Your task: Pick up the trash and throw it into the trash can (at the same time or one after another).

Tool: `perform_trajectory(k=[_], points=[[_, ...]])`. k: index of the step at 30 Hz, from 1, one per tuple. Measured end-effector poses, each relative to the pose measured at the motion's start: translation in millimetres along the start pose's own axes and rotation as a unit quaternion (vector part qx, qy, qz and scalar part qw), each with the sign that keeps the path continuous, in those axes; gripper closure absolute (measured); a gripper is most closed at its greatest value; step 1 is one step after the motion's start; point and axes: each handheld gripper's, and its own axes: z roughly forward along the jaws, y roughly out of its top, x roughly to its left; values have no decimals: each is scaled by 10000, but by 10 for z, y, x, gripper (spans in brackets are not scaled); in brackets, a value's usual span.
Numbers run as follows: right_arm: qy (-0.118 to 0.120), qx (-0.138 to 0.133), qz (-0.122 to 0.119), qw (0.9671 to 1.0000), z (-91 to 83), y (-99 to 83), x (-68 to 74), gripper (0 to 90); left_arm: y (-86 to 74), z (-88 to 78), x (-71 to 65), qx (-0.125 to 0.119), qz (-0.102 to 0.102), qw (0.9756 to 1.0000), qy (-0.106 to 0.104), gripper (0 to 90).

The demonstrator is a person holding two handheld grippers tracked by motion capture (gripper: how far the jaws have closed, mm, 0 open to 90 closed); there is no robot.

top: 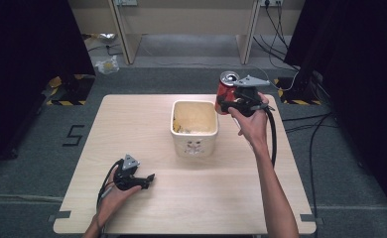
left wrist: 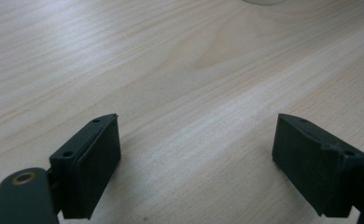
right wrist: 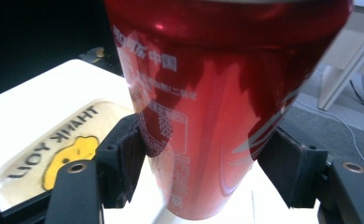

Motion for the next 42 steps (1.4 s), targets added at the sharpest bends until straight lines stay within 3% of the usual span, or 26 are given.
perform_trajectory(k=[14, 25, 34, 42], points=[[387, 109, -151, 9991, 189, 41, 260, 339, 0, 0, 2, 4, 12, 10000, 3, 146], [637, 391, -306, 9967, 427, 4, 457, 339, -1, 0, 2, 0, 18, 10000, 6, 146], [934, 758, -402, 9919, 646, -81, 633, 339, -1, 0, 2, 4, 16, 10000, 3, 146], [1134, 915, -449, 9883, 755, -155, 758, 338, -1, 0, 3, 0, 15, 10000, -4, 146]])
